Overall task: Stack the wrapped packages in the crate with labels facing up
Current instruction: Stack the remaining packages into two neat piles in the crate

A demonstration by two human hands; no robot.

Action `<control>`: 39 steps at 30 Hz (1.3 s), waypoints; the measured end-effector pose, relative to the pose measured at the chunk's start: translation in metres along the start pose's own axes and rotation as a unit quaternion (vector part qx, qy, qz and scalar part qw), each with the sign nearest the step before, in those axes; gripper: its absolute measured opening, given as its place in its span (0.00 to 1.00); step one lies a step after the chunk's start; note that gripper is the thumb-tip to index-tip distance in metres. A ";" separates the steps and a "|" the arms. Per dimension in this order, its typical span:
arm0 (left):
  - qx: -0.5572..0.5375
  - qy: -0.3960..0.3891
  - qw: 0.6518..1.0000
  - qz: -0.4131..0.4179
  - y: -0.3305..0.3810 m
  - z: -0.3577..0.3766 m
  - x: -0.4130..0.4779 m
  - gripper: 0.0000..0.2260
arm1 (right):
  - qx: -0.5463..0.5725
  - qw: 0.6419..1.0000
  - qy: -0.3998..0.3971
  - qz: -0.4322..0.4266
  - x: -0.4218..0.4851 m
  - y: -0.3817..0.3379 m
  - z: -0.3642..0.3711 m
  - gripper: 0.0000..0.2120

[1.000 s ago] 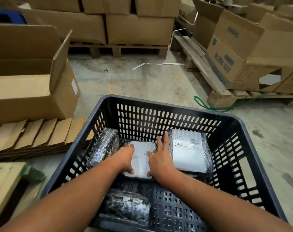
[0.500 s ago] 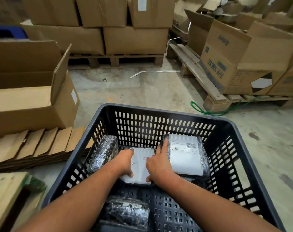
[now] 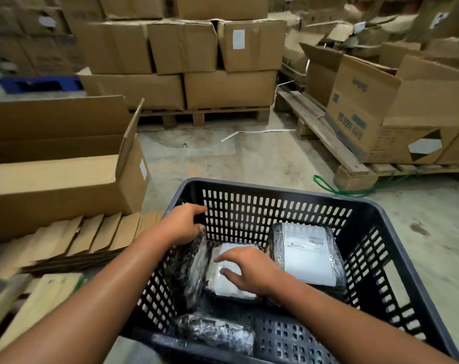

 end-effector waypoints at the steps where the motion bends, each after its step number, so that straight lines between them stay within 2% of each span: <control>1: -0.009 -0.016 1.000 -0.009 -0.001 -0.004 0.000 0.26 | 0.020 1.000 0.001 -0.025 0.002 -0.009 0.000 0.23; 4: -0.005 -0.044 0.999 -0.027 -0.001 -0.006 0.003 0.27 | -0.022 0.994 -0.054 -0.096 0.009 -0.036 0.012 0.37; 6: 0.029 -0.061 0.997 -0.031 -0.003 -0.002 0.004 0.26 | -0.043 0.991 -0.061 -0.111 0.011 -0.047 0.020 0.41; 8: 0.066 -0.063 0.995 -0.029 -0.003 0.003 0.004 0.27 | -0.024 0.995 -0.029 -0.095 0.009 -0.043 0.021 0.40; 11: 0.094 -0.059 0.994 -0.018 0.001 0.009 0.006 0.25 | 0.002 0.997 0.016 -0.082 0.001 -0.032 0.021 0.33; 13: 0.094 -0.070 0.993 -0.016 0.002 0.013 0.007 0.25 | 0.033 0.996 0.034 -0.070 -0.003 -0.030 0.027 0.33; 16: 0.073 -0.083 0.994 -0.006 0.000 0.016 0.009 0.25 | 0.073 0.994 0.066 -0.037 -0.002 -0.030 0.040 0.27; 19: 0.059 -0.079 0.995 -0.024 -0.003 0.017 0.009 0.26 | 0.177 0.982 0.063 -0.021 -0.004 -0.023 0.049 0.31; 23: -0.046 -0.057 0.996 -0.055 -0.007 0.023 0.011 0.22 | 0.249 0.967 0.062 0.001 -0.009 -0.009 0.051 0.31; 26: -0.155 -0.017 0.982 -0.108 -0.010 0.021 0.017 0.21 | 0.286 0.956 0.064 0.013 -0.006 0.001 0.032 0.30; 28: -0.250 -0.004 0.960 -0.126 -0.010 0.018 0.021 0.23 | 0.356 0.932 0.055 0.032 -0.002 0.012 0.008 0.28; 32: -0.413 -0.014 0.903 -0.119 -0.006 0.009 0.022 0.23 | 0.512 0.856 0.007 0.077 -0.005 0.042 -0.040 0.25; 36: -0.499 -0.043 0.865 -0.030 0.005 0.001 0.014 0.25 | 0.629 0.774 -0.002 0.072 -0.015 0.076 -0.074 0.23; 39: -0.518 -0.082 0.850 0.038 0.014 0.001 0.008 0.29 | 0.694 0.718 -0.005 0.042 -0.018 0.093 -0.086 0.28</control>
Point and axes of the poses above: each hand's wrist, its own x-axis towards the middle knuckle, its own z-axis out of the palm, y = z × x, the point moved 2 cm from there along x, towards the middle knuckle, and after that the axes turned 8 degrees about -x, right-handed, at the moved point
